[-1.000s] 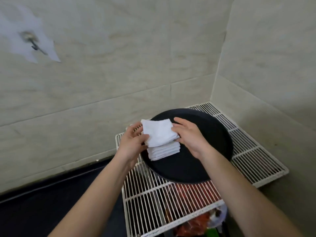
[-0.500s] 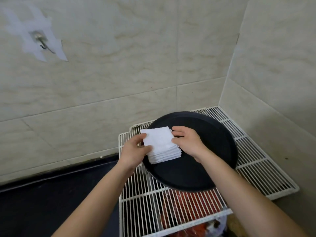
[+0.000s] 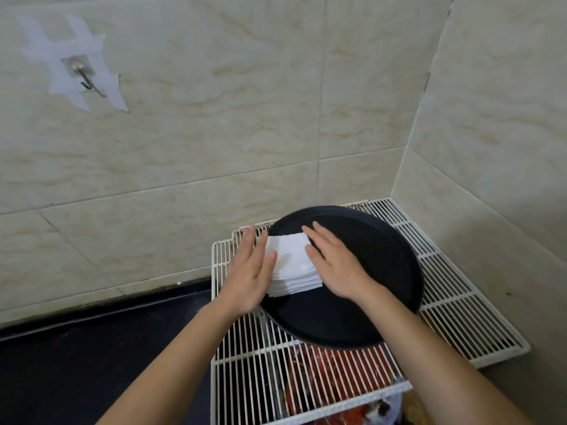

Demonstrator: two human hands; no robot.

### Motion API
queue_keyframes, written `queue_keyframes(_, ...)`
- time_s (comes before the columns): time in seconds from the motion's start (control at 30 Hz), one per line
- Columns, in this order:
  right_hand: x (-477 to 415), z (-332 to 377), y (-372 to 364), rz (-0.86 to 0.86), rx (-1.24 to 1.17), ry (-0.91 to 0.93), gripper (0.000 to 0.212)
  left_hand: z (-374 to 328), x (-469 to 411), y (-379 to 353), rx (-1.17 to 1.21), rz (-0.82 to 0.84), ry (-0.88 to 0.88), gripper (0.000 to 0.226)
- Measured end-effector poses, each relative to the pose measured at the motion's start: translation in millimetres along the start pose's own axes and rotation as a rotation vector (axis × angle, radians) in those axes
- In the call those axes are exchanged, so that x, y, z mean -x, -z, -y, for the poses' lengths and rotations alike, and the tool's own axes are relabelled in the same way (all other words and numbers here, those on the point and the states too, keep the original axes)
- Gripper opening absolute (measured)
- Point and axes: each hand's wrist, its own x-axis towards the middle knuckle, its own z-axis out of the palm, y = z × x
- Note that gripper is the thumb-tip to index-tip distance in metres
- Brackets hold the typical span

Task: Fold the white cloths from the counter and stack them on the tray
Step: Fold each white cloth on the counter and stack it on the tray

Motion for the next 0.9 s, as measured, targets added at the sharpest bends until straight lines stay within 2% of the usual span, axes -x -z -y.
queue_keyframes(0.07, -1.5, -0.8, -10.6, 0.112, 0.142, 0.036, 0.056, 5.8, 1.3, -8.9, -0.15, 0.104, -0.01, 0.065)
queue_keyframes(0.17, -0.4, -3.1, -24.8, 0.184, 0.289, 0.033, 0.06, 13.4, 4.6, -15.0, -0.176, 0.138, 0.029, 0.067)
queue_keyframes(0.33, -2.6, -6.8, -24.5, 0.2, 0.348, 0.009, 0.059, 12.9, 0.1, -18.6, -0.221, 0.158, 0.022, 0.061)
queue_keyframes(0.47, 2.5, -3.3, -22.7, 0.185, 0.236, 0.005, 0.06, 17.2, 8.2, -17.3, -0.172, 0.157, 0.029, 0.069)
queue_keyframes(0.6, 0.4, 15.5, -5.0, -0.125, 0.029, 0.017, 0.062, 23.4, 19.1, 21.1, -0.149, -0.115, 0.01, 0.077)
queue_keyframes(0.7, -5.5, 48.4, 1.8, -0.305, 0.112, 0.126, 0.068, 36.6, 37.7, 68.1, -0.297, -0.337, 0.019, 0.073)
queue_keyframes(0.77, -10.2, 78.4, -13.1, -0.304, 0.201, 0.211, 0.072, 54.1, 61.8, 96.4, -0.411, -0.433, 0.09, 0.073)
queue_keyframes(0.9, -16.9, 134.3, -80.3, -0.242, 0.321, 0.361, 0.078, 92.0, 131.7, 130.5, -0.619, -0.507, 0.289, 0.076)
